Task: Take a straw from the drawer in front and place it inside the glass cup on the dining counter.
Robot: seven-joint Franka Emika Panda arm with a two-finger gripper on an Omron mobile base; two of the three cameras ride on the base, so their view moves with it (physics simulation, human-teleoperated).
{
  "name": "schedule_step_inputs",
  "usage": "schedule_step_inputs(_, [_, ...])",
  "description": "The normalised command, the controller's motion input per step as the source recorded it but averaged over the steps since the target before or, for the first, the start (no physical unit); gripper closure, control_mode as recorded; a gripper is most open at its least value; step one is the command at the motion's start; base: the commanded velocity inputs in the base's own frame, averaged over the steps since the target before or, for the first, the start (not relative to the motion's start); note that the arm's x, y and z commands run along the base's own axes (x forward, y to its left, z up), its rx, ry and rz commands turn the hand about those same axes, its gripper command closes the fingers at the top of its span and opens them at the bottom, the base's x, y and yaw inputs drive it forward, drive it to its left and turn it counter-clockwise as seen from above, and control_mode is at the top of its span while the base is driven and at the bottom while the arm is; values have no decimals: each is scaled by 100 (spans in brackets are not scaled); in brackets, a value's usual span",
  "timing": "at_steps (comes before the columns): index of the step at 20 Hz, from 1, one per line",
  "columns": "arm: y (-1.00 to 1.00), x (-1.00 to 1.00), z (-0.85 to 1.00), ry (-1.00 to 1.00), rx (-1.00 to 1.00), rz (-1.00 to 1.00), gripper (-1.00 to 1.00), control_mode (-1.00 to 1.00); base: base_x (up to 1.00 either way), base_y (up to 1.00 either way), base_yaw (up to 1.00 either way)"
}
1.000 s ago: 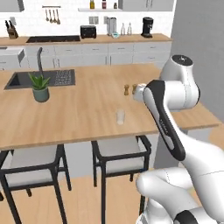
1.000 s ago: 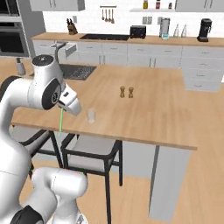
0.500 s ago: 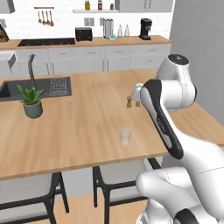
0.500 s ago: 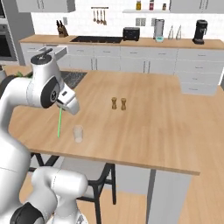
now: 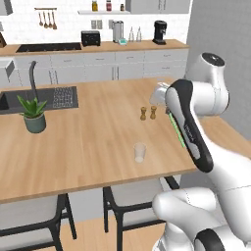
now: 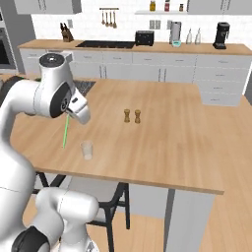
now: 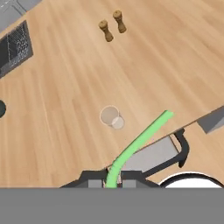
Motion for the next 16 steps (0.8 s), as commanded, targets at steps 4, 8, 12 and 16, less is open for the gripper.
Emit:
schedule_step_inputs(4, [-27,8,26,-13,32,14,100,-100,0,0,0])
schedule_step_inputs(8, [-7,23,2,-9,30,21,100,-100,0,0,0])
schedule_step_inputs(12, [0,33,0,-5,20,23,100,-100,0,0,0])
schedule_step_inputs(16, [13,46,-10,0,12,22,100,-100,0,0,0])
